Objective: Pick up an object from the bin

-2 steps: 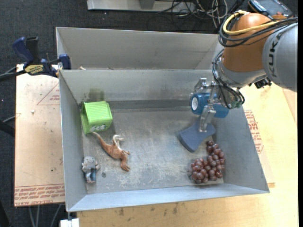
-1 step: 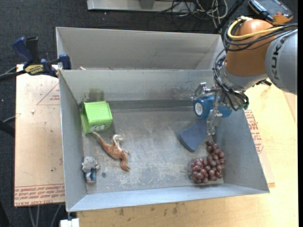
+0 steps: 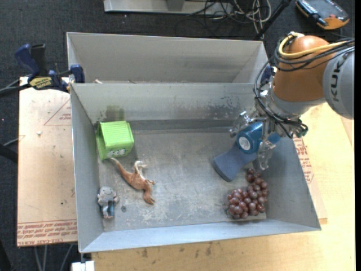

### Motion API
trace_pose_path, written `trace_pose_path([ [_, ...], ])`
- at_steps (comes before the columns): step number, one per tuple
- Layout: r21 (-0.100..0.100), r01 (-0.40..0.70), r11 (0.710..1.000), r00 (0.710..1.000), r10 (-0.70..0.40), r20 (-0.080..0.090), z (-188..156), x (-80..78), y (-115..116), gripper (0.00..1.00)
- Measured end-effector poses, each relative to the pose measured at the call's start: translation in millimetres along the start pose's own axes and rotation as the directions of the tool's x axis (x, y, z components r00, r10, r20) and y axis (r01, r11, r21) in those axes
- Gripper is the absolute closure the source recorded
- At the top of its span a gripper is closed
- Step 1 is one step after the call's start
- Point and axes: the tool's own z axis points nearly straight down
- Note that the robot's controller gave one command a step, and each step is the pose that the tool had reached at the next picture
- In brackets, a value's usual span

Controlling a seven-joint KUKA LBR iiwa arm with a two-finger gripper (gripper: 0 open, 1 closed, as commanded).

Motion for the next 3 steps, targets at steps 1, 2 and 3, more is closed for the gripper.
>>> trace_pose_path([
  [1,-0.009,0.165,0.986,0.986,-0.165,0.025,49.1,15.3,5.3,1.00],
  [2,-0.009,0.165,0.986,0.986,-0.164,0.025,49.1,15.3,5.3,1.00],
  [3,-0.007,0.149,0.989,0.989,-0.149,-0.001,7.6,40.6,20.3,1.00],
])
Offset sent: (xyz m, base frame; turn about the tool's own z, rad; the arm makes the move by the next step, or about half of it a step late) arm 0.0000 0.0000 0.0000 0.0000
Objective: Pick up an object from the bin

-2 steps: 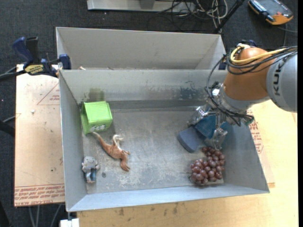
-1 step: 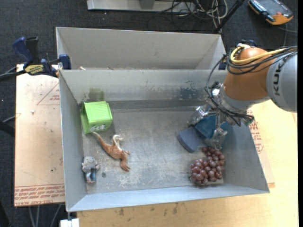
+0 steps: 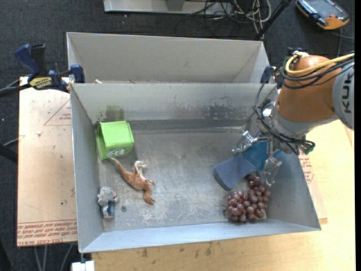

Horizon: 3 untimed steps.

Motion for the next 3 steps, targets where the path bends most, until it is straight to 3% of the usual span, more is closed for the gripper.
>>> trace_pose_path([
  [1,0.015,0.023,1.000,1.000,-0.023,0.009,-11.3,6.5,14.7,1.00],
  [2,-0.004,0.019,1.000,1.000,-0.019,-0.004,-33.7,28.5,34.0,1.00],
  [3,0.004,0.016,1.000,1.000,-0.016,0.001,-82.4,61.1,48.1,1.00],
])
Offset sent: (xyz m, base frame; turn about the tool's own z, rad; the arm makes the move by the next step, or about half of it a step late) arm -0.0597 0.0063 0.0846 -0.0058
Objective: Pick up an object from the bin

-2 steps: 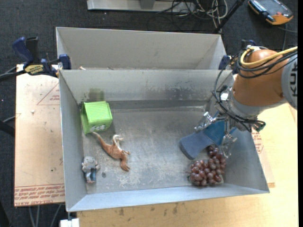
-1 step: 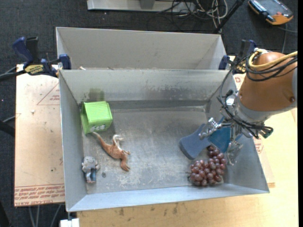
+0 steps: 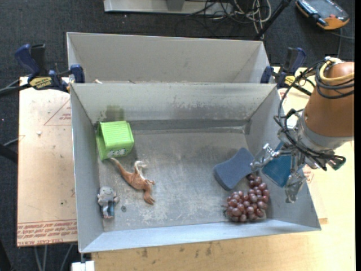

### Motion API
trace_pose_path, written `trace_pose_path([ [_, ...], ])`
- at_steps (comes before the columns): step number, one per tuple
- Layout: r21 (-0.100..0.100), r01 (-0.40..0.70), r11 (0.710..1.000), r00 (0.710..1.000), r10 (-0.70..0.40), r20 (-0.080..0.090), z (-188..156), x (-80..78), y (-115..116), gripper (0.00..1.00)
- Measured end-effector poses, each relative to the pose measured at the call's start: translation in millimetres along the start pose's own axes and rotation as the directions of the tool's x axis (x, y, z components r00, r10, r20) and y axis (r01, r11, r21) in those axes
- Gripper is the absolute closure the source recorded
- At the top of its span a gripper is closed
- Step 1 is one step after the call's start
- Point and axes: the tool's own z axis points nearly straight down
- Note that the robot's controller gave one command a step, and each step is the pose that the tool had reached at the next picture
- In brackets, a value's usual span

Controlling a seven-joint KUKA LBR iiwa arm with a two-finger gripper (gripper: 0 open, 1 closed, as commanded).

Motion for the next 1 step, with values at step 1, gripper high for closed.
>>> trace_pose_path([
  [1,0.004,-0.129,0.992,0.992,0.129,0.003,-24.4,31.0,-10.4,1.00],
])
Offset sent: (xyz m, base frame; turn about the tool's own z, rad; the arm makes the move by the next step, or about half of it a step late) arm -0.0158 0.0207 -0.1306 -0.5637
